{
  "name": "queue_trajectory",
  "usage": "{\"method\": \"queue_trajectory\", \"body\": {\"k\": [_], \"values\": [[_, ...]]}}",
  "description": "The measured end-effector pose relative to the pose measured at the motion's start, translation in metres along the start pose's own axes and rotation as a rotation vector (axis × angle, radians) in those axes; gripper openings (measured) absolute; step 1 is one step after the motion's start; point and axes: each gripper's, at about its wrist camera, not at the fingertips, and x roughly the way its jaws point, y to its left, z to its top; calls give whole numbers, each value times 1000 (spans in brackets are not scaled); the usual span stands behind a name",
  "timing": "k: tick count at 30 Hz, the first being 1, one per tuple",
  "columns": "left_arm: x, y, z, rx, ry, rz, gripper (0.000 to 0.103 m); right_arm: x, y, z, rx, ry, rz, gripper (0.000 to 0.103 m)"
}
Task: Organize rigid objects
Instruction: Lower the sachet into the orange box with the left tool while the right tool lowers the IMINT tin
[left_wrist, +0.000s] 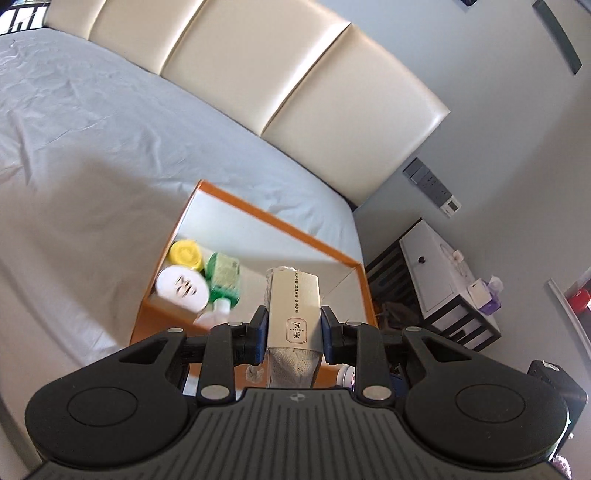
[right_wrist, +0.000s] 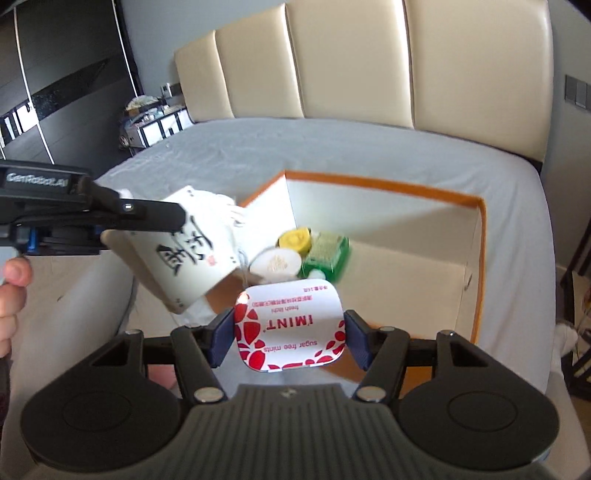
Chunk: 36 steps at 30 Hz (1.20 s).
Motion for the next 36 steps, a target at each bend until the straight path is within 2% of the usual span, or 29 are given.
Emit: {"method": "queue_trajectory", "body": {"k": [4, 8, 14, 22, 27, 30, 34, 36], "values": [[23, -11, 19, 6, -12, -30, 31, 2, -9, 22, -37, -30, -9, 62], [61, -14, 31, -5, 14, -24, 31, 24, -26, 38, -75, -2, -45, 62], [124, -3, 37, -38, 95, 6, 31, 67, -59, 58, -142, 75, -82, 62], [183, 24, 25, -137, 216, 39, 31, 125, -84, 65, -250, 216, -83, 62], [206, 31, 16, -183, 327, 60, 31, 141, -91, 64, -271, 254, -80, 62], [211, 33, 12, -168, 374, 88, 31, 145, -94, 62, -284, 272, -80, 62], [209, 35, 13, -162, 424, 83, 33, 148, -90, 56, -330, 306, -76, 62], [206, 33, 15, -139, 438, 113, 36, 152, -90, 55, -350, 325, -70, 62]]}}
